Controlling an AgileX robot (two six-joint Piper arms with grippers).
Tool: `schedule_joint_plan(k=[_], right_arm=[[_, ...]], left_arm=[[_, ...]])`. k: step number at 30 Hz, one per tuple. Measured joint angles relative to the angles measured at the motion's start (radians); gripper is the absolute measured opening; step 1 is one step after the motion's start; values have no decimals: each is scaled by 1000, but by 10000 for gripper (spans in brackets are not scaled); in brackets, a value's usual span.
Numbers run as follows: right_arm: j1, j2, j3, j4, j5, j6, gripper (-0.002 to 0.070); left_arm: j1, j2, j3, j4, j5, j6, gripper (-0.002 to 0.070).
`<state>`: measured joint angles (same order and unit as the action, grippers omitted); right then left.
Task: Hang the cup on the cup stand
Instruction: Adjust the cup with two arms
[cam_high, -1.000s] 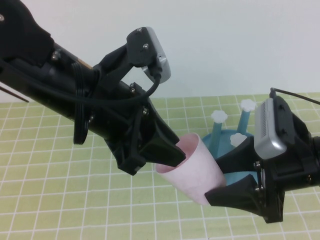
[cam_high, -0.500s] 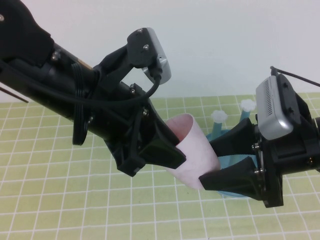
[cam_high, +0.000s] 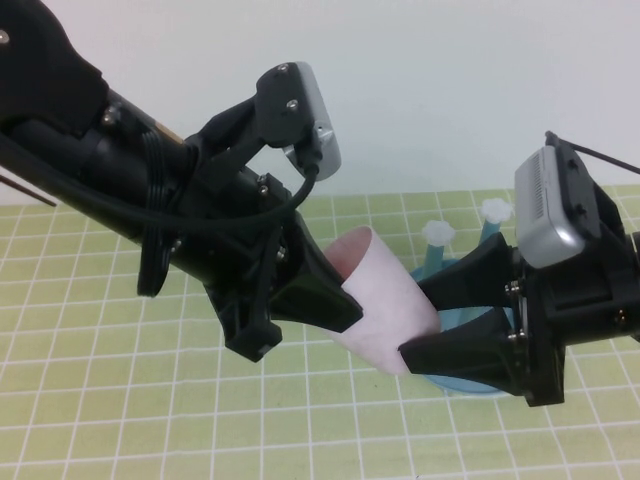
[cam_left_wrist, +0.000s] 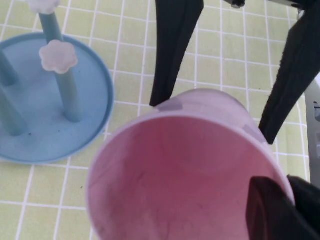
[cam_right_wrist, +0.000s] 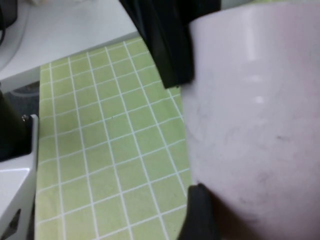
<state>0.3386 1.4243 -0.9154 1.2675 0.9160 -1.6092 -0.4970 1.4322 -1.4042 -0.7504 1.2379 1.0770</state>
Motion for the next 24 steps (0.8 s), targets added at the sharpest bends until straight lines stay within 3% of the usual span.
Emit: schedule_joint_plan(k=[4,7,17,21,24], right_arm=[[0,0,0,0,5,111,617],[0,0,0,-17,30,205,669],[-95,0,0,-32,114,433,692],[-151,0,15,125,133,601,692],[-172,0,61,314,138,703,692]], left_arm=[[0,0,0,12,-7,-22,17],[0,-18,0,35,-18,-43,11],[0,-116,5,5,-17,-56,9],[0,-153,77,-35,-27,-47,9],[0,-190,168,-47,-134,-36,8]])
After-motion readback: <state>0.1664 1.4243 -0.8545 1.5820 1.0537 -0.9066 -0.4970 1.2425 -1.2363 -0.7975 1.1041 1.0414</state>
